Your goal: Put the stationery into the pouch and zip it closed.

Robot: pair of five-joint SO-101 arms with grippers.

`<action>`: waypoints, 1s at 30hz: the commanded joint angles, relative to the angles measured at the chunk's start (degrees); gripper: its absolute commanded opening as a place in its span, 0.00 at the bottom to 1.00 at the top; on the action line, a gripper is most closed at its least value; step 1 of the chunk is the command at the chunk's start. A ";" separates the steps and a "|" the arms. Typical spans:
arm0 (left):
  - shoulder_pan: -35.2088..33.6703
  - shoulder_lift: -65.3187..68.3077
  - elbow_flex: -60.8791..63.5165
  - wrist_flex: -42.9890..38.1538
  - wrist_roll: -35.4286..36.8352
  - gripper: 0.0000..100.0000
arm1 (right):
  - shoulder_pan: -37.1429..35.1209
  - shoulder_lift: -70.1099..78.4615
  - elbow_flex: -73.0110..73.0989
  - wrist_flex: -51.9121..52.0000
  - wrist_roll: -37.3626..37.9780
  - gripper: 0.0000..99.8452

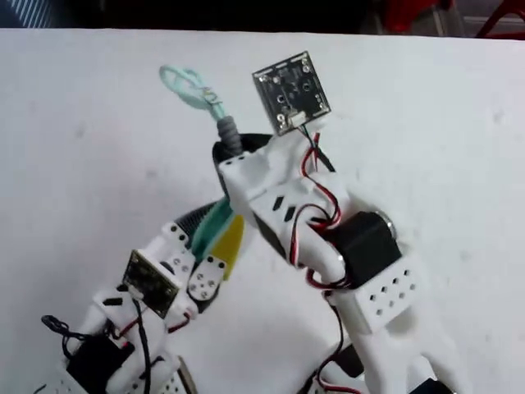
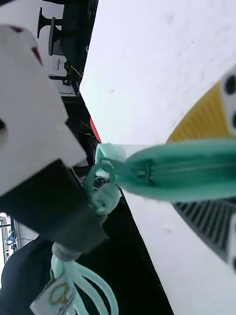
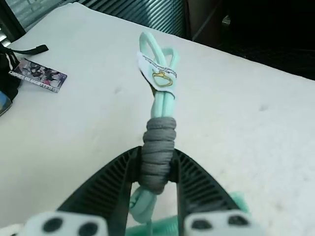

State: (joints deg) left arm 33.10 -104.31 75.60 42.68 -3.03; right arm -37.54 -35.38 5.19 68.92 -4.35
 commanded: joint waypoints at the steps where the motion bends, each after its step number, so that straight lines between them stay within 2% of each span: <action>1: -3.74 -0.57 -0.35 -2.02 0.70 0.02 | 0.40 -1.27 0.26 -2.59 0.26 0.02; 6: -5.58 -0.57 1.14 -0.70 0.53 0.04 | 0.31 -1.36 0.09 -2.68 0.18 0.02; 10: -5.23 -0.57 -1.67 8.35 1.05 0.19 | 0.31 -1.36 0.09 -2.77 0.18 0.02; 11: -5.58 -0.57 -2.55 9.93 1.49 0.20 | 0.31 -1.36 0.09 -2.77 0.18 0.02; 21: -5.76 -0.57 -3.96 12.48 2.37 0.19 | 0.31 -1.36 0.09 -3.91 0.09 0.02; 26: -5.23 -0.57 -1.67 12.40 -3.52 0.19 | 0.66 -1.36 0.09 -3.82 0.62 0.02; 30: -5.23 -0.57 -0.88 12.13 -4.22 0.19 | 0.48 -1.36 0.09 -3.91 0.62 0.02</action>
State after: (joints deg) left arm 27.74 -104.92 74.81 54.81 -5.93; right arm -37.54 -35.38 5.54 66.55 -4.35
